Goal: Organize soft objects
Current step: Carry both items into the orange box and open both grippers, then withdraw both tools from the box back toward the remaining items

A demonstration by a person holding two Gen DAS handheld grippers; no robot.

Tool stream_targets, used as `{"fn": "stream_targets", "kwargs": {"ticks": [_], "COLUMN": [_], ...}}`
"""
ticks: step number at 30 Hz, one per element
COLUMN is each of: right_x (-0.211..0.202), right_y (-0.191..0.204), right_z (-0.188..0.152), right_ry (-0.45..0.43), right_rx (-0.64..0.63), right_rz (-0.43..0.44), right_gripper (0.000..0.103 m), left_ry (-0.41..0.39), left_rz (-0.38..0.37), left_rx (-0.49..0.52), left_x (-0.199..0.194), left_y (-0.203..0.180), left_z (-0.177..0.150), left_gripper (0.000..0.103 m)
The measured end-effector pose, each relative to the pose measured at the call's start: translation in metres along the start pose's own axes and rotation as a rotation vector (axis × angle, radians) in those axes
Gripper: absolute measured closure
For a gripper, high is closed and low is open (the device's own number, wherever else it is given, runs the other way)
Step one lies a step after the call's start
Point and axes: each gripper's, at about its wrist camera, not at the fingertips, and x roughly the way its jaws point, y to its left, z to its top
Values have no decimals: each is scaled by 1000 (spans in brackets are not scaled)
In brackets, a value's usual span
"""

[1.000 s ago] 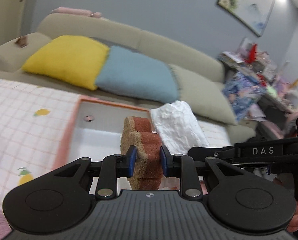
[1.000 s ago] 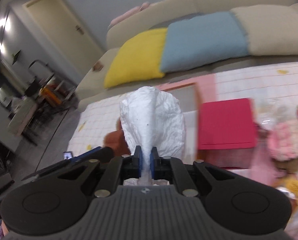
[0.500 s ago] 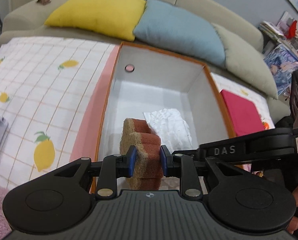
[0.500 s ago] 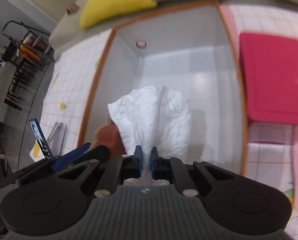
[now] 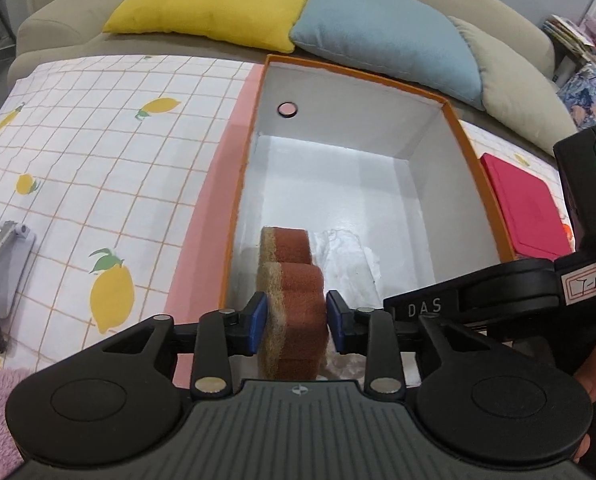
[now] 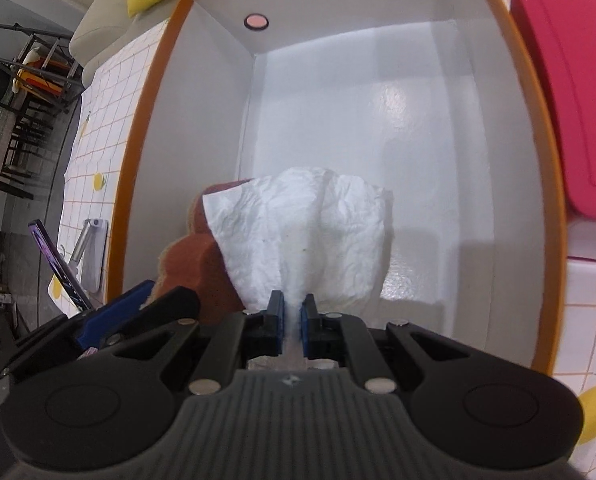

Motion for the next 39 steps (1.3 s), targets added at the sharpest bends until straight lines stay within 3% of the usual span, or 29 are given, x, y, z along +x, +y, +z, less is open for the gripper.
{"fn": "stream_targets", "kwargs": {"ticks": [5,9,13,17,21,27,33,39], "right_x": [10,13,18,14,-1,-49,-104,-150], "right_y": [-8,-10,-9,-6,-1,10,13,-5], "right_z": [3,3,3,3,1,-12,-41,-75], "right_ry": [29,39,45,36,10,-99,-287,-444], "right_rx": [35,36,17,-1,-35,-138,-264,-274], "right_rz": [19,17,-4,-16,-30,-84,-160,-172], "right_gripper": [97,94,85,83,71,62,56,55], "left_ry": [-2,-37,-36,-61,-82,-116,-156,-228], "left_rz": [-30,-22,-57,-62,-65,-87,-116,-140], "left_rx": [-17,-14,-22,-14,-4,-12,3,80], "left_x": [-5,-14,-15,-22,-28,-35,-40,-52], "left_y": [3,1,1,-2,-5,-10,-20,-42], "left_z": [-2,-2,-1,1,5,7,4,-2], "left_gripper": [53,31,30,29,29,29,29,29]}}
